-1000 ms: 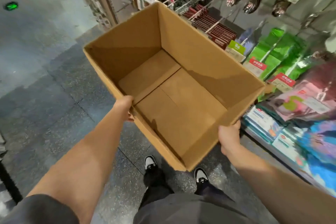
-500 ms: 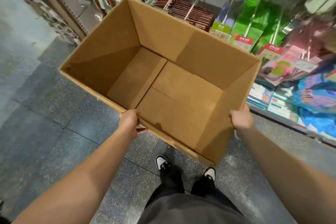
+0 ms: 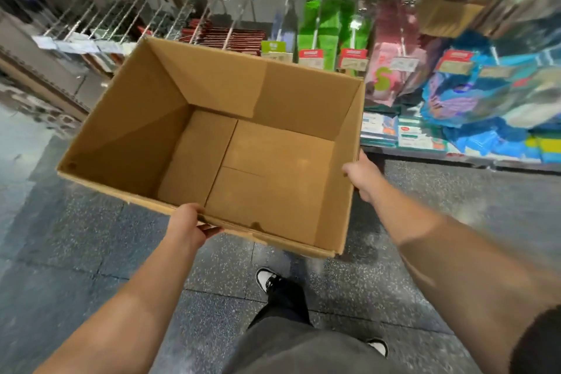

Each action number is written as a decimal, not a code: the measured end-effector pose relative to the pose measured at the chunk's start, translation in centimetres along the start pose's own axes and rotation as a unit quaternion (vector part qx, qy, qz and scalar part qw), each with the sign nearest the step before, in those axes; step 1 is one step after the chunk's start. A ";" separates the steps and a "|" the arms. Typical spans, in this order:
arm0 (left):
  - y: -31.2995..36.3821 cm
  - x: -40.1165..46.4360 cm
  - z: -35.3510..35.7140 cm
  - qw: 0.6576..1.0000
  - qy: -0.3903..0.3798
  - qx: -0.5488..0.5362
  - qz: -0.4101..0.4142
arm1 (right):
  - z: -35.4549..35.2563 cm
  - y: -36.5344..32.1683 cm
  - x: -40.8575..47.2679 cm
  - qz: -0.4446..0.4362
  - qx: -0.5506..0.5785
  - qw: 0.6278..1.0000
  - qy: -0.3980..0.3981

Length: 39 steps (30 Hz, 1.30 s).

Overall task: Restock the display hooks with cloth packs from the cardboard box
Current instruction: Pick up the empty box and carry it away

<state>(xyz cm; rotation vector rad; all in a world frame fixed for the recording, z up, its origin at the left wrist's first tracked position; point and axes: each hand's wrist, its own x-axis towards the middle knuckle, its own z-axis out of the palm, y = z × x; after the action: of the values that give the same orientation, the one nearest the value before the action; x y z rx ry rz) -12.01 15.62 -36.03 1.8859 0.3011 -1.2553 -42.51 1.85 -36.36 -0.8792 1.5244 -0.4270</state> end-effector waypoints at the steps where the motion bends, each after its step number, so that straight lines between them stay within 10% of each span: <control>1: -1.1 -1.0 0.7 1.000 -0.005 0.002 0.002 | -1.6 0.8 -0.8 0.002 0.003 1.000 0.005; 19: -26.4 -24.1 20.9 0.978 -0.127 0.168 0.009 | -38.4 24.3 -18.8 0.029 0.147 0.974 0.168; 39: -48.6 -43.6 52.8 0.854 -0.311 0.414 0.052 | -68.3 43.7 -32.8 0.097 0.344 0.820 0.447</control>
<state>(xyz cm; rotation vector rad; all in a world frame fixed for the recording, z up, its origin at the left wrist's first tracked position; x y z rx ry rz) -95.84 17.09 -31.67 1.9537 -0.8018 -2.0269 -121.91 38.41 -33.98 0.1184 2.0435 -1.2661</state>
